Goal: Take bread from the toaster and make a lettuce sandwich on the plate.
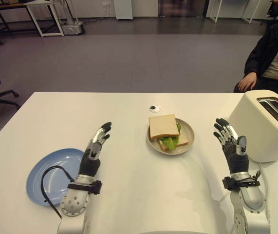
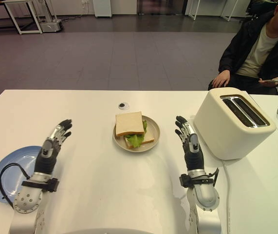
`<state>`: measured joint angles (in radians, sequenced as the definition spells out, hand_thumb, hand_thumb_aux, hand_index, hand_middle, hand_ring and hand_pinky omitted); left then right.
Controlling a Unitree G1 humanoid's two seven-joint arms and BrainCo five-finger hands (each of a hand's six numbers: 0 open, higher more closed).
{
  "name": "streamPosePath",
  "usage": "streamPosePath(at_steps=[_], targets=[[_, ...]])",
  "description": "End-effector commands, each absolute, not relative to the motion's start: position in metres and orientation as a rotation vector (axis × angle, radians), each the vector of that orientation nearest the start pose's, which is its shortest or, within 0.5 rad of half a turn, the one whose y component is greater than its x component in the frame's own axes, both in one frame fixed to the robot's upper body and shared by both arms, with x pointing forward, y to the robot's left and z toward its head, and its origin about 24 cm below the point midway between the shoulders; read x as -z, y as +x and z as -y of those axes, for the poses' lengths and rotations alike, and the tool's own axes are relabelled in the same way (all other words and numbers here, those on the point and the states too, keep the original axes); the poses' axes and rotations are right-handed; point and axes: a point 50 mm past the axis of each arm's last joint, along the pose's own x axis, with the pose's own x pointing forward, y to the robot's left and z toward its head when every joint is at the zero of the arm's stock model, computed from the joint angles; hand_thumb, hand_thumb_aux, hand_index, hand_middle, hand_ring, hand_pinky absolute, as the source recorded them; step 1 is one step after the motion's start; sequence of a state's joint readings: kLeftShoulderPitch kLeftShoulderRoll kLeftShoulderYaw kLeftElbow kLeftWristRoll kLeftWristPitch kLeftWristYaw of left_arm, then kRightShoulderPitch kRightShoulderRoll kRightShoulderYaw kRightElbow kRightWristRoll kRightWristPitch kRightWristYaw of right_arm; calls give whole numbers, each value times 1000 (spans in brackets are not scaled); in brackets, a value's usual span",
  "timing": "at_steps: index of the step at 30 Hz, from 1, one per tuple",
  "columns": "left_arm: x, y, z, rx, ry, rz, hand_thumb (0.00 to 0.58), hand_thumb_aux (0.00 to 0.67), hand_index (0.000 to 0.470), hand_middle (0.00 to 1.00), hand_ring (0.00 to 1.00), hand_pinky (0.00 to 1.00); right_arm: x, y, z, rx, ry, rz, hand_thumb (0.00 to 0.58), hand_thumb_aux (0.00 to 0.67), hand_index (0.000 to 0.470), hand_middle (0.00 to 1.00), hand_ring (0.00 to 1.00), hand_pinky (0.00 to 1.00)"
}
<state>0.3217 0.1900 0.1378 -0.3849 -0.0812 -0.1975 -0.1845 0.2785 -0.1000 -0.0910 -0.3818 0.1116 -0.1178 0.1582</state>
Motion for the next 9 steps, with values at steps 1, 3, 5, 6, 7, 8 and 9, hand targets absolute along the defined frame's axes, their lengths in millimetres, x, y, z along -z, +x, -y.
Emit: streamPosePath(at_steps=[1, 3, 5, 6, 7, 8, 9], targets=[[-90, 187, -219, 17, 165, 272, 0, 0, 0, 0, 0, 0, -80, 193, 195, -1, -40, 224, 0, 0, 0, 0, 0, 0], [-90, 188, -221, 13, 152, 273, 0, 0, 0, 0, 0, 0, -79, 193, 196, 4, -47, 225, 0, 0, 0, 0, 0, 0], [-88, 188, -220, 13, 141, 266, 0, 0, 0, 0, 0, 0, -78, 194, 196, 6, -57, 227, 0, 0, 0, 0, 0, 0], [-86, 188, -220, 14, 133, 260, 0, 0, 0, 0, 0, 0, -77, 194, 195, 5, -62, 225, 0, 0, 0, 0, 0, 0], [-85, 188, -218, 14, 127, 256, 0, 0, 0, 0, 0, 0, -75, 195, 195, 0, -67, 220, 0, 0, 0, 0, 0, 0], [-84, 188, -217, 15, 124, 254, 0, 0, 0, 0, 0, 0, -73, 195, 195, -4, -72, 216, 0, 0, 0, 0, 0, 0], [-83, 188, -216, 16, 121, 252, 0, 0, 0, 0, 0, 0, -72, 195, 195, -7, -76, 210, 0, 0, 0, 0, 0, 0]])
